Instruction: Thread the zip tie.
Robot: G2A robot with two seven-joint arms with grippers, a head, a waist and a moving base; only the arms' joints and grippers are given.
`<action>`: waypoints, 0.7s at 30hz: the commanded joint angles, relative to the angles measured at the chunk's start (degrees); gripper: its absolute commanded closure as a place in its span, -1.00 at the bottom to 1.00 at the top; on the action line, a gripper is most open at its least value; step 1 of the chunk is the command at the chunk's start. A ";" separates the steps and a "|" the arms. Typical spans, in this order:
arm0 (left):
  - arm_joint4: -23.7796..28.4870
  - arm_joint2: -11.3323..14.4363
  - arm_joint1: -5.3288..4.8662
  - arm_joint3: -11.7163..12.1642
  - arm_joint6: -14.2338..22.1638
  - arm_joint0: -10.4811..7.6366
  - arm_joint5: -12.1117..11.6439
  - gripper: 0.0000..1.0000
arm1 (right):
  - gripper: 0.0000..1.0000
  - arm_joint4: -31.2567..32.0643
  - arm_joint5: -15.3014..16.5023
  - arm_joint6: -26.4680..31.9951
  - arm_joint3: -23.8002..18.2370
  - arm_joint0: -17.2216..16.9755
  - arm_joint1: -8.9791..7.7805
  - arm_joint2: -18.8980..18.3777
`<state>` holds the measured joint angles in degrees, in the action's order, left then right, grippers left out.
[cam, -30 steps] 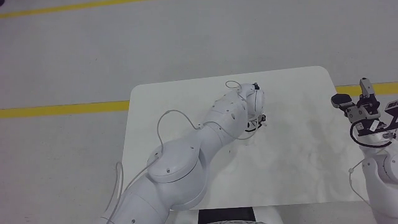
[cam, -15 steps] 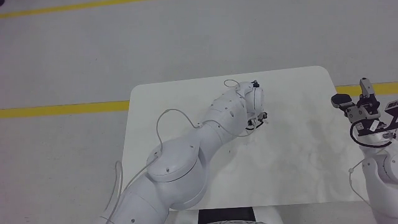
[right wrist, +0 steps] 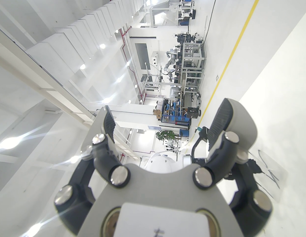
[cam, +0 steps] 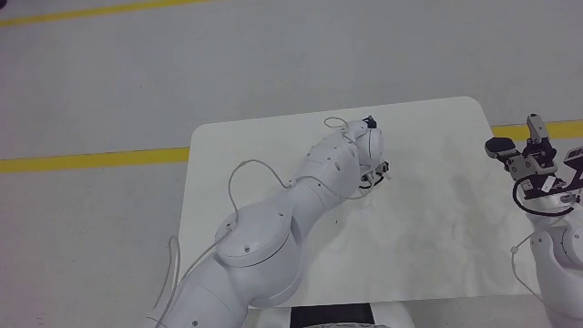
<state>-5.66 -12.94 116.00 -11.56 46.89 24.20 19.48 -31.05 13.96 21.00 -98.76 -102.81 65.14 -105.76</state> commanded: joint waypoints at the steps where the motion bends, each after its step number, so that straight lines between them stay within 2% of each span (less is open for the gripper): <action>1: -0.55 0.12 0.00 -0.43 1.10 0.17 0.00 0.40 | -1.00 0.00 0.00 0.00 0.00 0.00 0.00 0.00; 8: -2.68 0.10 0.00 -1.78 4.13 0.08 0.00 0.38 | -1.00 0.00 0.00 0.00 0.00 0.00 0.00 0.00; 15: -5.79 0.37 -0.16 -3.50 7.95 0.11 0.00 0.28 | -1.00 0.00 0.00 0.00 0.00 0.00 0.00 0.00; 21: -7.45 0.09 -0.34 -4.12 9.50 0.13 0.00 0.28 | -1.00 0.00 0.00 0.00 0.00 0.00 0.00 0.00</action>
<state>-13.05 -12.82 115.67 -15.74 56.32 24.37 19.48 -31.05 13.96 21.00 -98.76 -102.81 65.14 -105.76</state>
